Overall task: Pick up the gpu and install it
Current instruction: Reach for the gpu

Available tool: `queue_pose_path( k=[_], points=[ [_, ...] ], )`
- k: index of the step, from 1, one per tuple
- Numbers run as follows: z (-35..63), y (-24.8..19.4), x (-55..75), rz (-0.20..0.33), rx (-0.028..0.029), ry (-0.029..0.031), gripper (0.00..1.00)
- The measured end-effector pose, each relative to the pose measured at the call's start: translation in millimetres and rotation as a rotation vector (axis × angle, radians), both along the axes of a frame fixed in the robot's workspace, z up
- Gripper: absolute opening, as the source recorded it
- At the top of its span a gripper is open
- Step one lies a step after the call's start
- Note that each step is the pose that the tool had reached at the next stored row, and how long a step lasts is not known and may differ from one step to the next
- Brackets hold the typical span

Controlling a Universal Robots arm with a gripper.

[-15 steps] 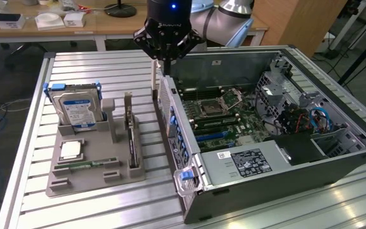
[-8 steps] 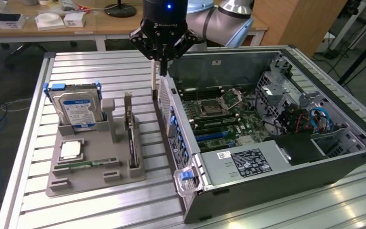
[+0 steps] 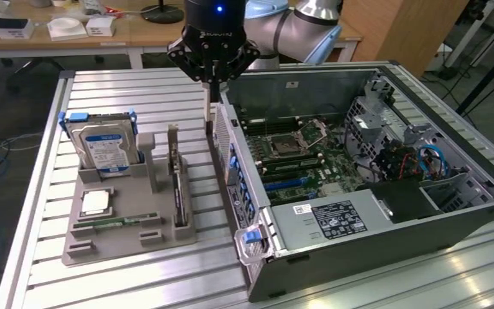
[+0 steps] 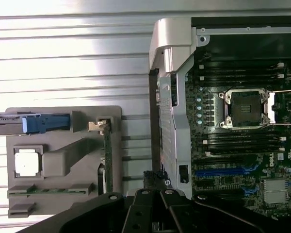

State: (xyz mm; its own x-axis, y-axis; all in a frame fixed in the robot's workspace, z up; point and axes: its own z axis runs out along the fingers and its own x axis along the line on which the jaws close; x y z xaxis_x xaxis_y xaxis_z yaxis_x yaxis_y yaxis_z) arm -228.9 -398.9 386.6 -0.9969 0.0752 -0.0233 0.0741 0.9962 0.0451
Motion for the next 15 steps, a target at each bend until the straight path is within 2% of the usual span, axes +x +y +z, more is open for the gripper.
queue_pose_path(
  k=[15],
  points=[
    [-0.6,-0.1,-20.7,0.0,0.0,0.0,0.11]
  ],
)
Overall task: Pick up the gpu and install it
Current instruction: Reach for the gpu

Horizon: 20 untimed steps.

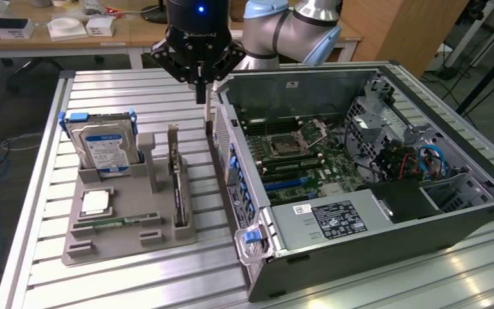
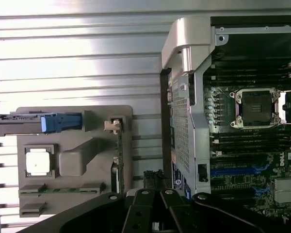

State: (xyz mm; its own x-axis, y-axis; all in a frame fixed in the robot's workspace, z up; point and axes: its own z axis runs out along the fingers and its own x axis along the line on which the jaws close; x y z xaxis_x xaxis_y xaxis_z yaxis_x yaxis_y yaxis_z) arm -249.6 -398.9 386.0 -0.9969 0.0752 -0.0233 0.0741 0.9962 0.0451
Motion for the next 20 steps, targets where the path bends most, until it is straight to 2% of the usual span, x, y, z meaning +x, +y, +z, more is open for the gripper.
queue_pose_path(
  k=[20],
  points=[
    [-0.5,-0.1,-26.9,0.0,0.0,0.0,0.11]
  ],
)
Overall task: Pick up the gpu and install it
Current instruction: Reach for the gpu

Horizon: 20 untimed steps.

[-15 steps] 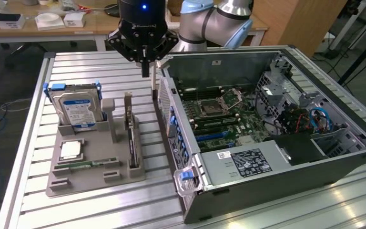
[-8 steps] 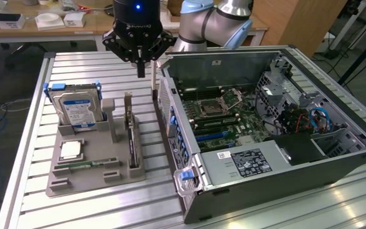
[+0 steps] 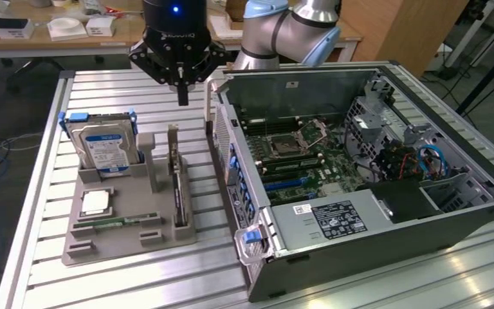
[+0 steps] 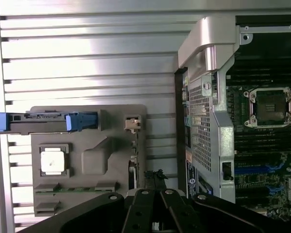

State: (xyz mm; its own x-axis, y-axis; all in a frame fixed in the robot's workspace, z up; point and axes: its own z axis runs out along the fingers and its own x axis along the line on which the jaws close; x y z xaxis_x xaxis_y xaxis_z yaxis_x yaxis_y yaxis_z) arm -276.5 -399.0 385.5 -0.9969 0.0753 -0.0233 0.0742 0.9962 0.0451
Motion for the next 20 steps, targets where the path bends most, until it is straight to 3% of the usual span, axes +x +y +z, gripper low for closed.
queue_pose_path(
  k=[12,20],
  points=[
    [-0.5,0.0,-12.0,0.0,0.0,0.0,0.11],
    [-0.6,0.0,-12.3,0.0,0.0,0.0,0.11]
  ],
)
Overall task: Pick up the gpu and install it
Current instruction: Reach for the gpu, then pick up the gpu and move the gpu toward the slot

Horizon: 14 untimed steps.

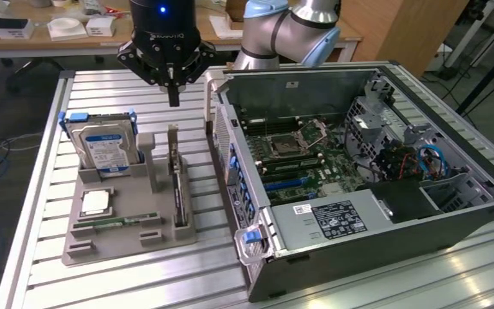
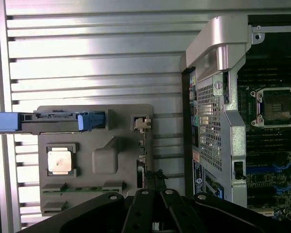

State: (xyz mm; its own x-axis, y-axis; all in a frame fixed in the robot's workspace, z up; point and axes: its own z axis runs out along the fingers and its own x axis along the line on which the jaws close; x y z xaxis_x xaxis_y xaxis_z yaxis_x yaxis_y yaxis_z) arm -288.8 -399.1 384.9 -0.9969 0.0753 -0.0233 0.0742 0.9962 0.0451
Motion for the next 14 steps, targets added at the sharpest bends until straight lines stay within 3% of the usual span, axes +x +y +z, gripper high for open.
queue_pose_path(
  k=[14],
  points=[
    [0.0,0.0,0.0,0.0,0.0,0.0001,0.11]
  ],
)
